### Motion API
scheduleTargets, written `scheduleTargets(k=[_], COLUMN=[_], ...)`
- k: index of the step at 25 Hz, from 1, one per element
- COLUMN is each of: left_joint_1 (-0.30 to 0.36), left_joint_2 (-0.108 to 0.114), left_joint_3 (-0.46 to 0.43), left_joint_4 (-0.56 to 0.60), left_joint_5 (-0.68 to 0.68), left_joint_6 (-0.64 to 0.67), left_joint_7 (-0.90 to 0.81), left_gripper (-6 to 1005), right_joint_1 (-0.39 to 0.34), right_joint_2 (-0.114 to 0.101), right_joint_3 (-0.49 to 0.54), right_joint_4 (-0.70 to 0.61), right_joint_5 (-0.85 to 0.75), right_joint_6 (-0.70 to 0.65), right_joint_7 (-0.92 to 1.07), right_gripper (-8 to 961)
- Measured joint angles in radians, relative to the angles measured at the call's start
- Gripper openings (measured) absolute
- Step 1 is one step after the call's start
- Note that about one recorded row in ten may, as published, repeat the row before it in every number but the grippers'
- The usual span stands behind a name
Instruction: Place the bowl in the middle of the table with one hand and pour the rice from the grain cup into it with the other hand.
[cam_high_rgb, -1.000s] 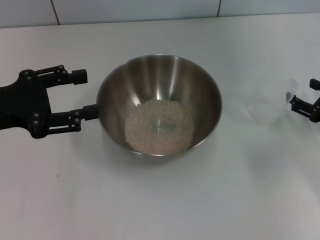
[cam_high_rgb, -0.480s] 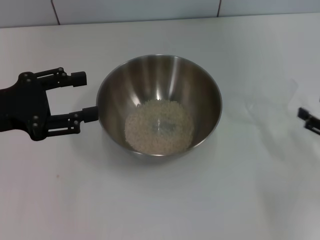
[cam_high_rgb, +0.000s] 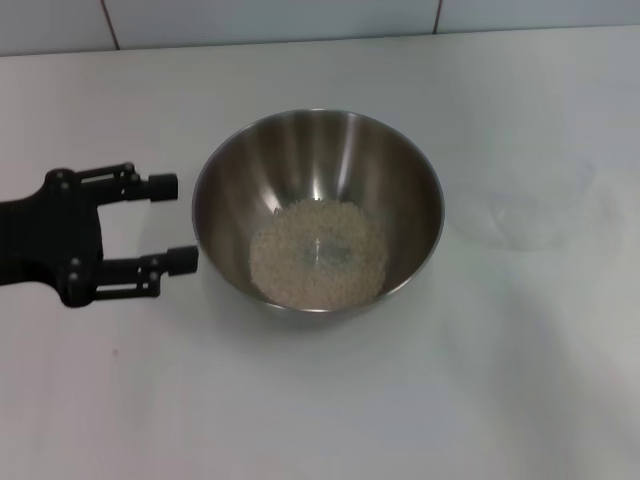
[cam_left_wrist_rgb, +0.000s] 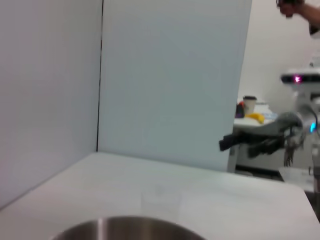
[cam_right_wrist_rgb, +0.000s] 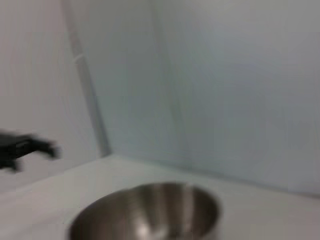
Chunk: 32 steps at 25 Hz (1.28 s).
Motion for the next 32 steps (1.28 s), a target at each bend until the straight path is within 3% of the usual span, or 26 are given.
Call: scheduleTargets(k=[6, 10, 15, 19, 25, 32], left_joint_1=[0.017, 0.029, 0.047, 0.068, 0.064, 0.06], left_joint_2=[0.024, 0.028, 0.011, -0.008, -0.008, -0.008], left_joint_3=[-0.008, -0.009, -0.008, -0.013, -0.013, -0.014], left_joint_4=[0.014, -0.005, -0.014, 0.004, 0.002, 0.0], left_joint_5=[0.032, 0.032, 0.03, 0.015, 0.012, 0.01], left_joint_6=[0.041, 0.052, 0.069, 0.095, 0.095, 0.088], left_joint_7=[-0.005, 0.008, 0.043, 0.063, 0.053, 0.052], left_gripper=[777, 777, 777, 778, 778, 778], right_joint_1=[0.055, 0.077, 0.113, 0.141, 0.183, 0.229], right_joint_2=[0.014, 0.022, 0.027, 0.048, 0.066, 0.078], right_joint_3=[0.003, 0.006, 0.011, 0.02, 0.072, 0.048], right_joint_4=[-0.338, -0.432, -0.401, -0.393, -0.36, -0.325], right_joint_5=[-0.177, -0.205, -0.196, -0.196, -0.189, -0.182], right_joint_6=[-0.164, -0.227, -0.234, -0.23, -0.225, -0.236], right_joint_7=[0.255, 0.274, 0.214, 0.187, 0.146, 0.137], right_gripper=[751, 751, 751, 751, 752, 752])
